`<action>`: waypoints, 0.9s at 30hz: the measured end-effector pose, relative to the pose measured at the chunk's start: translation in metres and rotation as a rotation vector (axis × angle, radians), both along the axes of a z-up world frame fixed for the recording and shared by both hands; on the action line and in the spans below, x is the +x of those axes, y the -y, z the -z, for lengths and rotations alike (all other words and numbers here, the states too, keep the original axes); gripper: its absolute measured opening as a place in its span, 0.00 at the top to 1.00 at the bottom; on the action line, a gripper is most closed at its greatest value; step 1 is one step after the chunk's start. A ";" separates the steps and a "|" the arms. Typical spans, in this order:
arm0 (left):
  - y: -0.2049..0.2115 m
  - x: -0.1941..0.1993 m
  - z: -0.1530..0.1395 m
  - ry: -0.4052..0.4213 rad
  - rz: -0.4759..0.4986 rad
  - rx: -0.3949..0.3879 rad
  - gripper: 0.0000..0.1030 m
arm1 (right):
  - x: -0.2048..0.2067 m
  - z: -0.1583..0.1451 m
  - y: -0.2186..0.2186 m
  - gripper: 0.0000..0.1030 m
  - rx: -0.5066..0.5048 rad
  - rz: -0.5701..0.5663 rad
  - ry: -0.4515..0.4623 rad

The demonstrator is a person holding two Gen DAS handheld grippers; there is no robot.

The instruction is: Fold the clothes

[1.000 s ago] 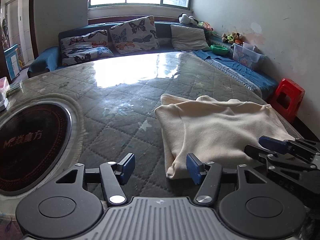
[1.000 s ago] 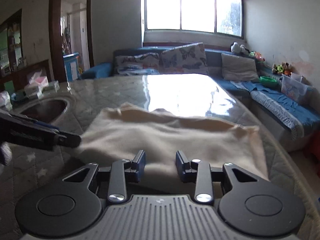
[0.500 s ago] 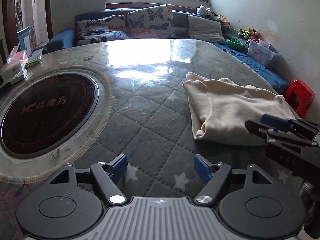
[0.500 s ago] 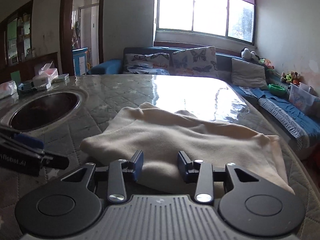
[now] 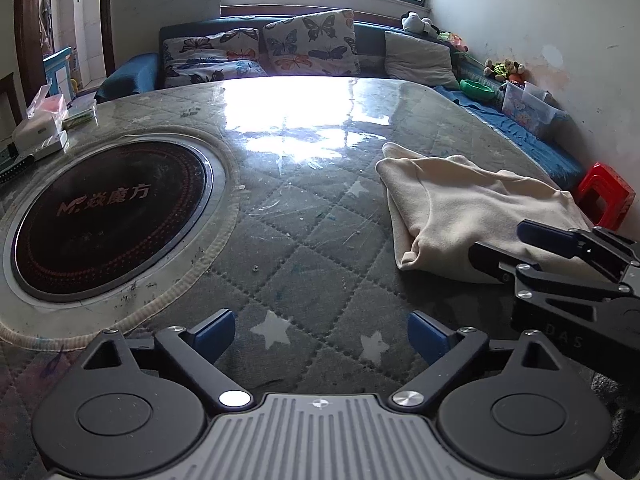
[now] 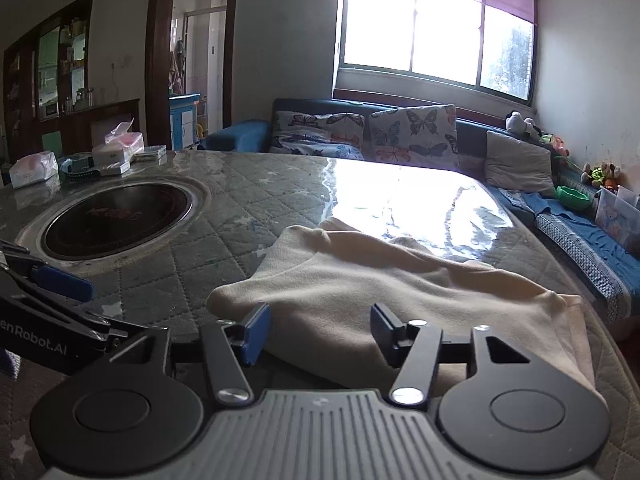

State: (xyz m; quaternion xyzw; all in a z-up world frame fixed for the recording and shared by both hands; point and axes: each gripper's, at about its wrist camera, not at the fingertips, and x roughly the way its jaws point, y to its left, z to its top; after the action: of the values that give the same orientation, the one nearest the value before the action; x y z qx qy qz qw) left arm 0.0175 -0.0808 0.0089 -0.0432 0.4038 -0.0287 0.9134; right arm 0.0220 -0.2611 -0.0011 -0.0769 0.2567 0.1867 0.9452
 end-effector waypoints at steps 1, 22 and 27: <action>0.000 0.000 0.000 -0.003 -0.001 -0.003 0.02 | -0.002 -0.001 0.001 0.37 0.002 0.008 0.002; 0.009 -0.019 0.006 0.001 0.039 0.020 0.00 | -0.033 0.002 0.028 0.00 0.033 0.167 -0.038; 0.010 -0.023 0.006 0.004 0.033 0.017 0.00 | -0.036 0.004 0.034 0.00 0.028 0.212 -0.057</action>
State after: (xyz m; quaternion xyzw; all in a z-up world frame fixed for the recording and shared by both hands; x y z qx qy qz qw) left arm -0.0055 -0.0903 0.0033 -0.0288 0.4029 -0.0404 0.9139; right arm -0.0142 -0.2946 -0.0051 -0.0306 0.2875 0.0915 0.9529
